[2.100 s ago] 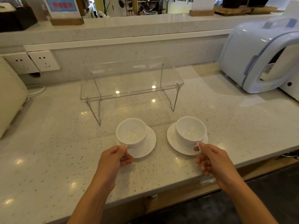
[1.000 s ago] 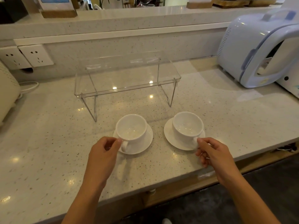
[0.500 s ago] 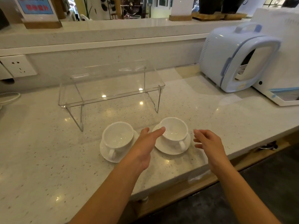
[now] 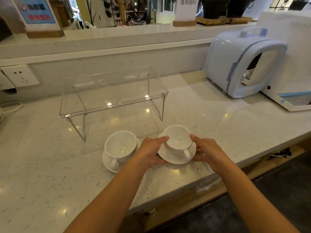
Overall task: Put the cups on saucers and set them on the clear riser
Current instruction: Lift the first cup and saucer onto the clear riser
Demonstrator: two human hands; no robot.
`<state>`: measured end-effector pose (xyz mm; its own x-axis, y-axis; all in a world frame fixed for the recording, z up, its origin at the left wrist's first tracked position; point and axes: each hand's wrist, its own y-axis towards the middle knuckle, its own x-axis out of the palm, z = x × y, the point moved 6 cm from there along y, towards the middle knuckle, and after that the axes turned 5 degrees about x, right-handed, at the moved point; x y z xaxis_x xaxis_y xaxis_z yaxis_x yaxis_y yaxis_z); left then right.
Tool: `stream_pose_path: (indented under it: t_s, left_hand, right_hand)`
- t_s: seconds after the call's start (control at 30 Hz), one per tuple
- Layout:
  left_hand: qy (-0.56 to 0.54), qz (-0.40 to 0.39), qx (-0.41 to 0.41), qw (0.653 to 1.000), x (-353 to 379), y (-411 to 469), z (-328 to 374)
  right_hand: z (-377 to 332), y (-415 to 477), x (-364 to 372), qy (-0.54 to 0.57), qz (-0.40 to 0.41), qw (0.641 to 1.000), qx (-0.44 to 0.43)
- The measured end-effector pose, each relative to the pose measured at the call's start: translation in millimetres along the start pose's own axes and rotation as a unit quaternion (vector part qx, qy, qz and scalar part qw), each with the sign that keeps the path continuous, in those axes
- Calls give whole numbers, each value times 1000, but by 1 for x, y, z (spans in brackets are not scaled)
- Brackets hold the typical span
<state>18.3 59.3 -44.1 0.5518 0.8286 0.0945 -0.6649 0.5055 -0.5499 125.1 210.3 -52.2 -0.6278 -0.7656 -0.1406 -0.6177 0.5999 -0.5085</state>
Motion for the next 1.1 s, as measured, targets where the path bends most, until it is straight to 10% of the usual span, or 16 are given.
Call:
stream_pose_path:
  t_s: [1.1]
  left_hand:
    - [14, 1, 212, 977, -63, -39, 150]
  right_hand:
    - [-163, -37, 39, -26, -51, 983, -175]
